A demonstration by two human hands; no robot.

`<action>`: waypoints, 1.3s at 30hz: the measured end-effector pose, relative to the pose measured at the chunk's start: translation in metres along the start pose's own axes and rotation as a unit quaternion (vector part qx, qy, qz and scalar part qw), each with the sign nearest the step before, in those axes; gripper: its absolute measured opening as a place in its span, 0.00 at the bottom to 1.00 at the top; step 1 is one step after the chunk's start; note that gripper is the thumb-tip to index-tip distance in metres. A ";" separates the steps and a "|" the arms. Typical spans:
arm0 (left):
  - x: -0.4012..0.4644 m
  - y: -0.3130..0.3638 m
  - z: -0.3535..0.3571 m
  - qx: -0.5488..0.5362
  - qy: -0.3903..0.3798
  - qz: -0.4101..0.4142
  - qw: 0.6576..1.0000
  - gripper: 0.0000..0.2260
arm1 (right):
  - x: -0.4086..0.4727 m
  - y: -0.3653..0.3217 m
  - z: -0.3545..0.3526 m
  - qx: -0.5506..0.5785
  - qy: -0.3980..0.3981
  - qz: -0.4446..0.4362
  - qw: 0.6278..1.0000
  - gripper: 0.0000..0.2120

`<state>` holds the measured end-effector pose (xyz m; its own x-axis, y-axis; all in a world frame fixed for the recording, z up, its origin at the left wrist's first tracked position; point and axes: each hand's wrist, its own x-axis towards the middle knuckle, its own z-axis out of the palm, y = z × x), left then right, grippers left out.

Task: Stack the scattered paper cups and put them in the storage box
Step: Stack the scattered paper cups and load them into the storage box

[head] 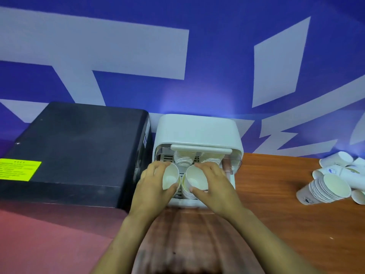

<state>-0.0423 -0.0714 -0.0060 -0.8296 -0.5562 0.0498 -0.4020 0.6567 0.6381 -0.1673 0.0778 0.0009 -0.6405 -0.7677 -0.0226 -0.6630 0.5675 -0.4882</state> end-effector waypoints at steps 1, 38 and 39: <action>0.001 -0.001 0.002 0.000 -0.004 -0.001 1.000 0.23 | 0.002 0.001 0.002 -0.002 -0.005 0.002 1.000 0.30; -0.055 0.076 0.011 0.032 -0.080 0.020 0.996 0.20 | -0.099 0.055 -0.052 -0.019 -0.054 0.042 0.997 0.24; -0.058 0.085 0.013 0.036 -0.078 0.025 0.996 0.20 | -0.105 0.060 -0.058 -0.023 -0.055 0.043 0.997 0.23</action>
<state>-0.0333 0.0240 0.0355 -0.8968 -0.4403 -0.0438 -0.3817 0.7197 0.5800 -0.1625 0.2098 0.0246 -0.6513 -0.7418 -0.1601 -0.6260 0.6444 -0.4392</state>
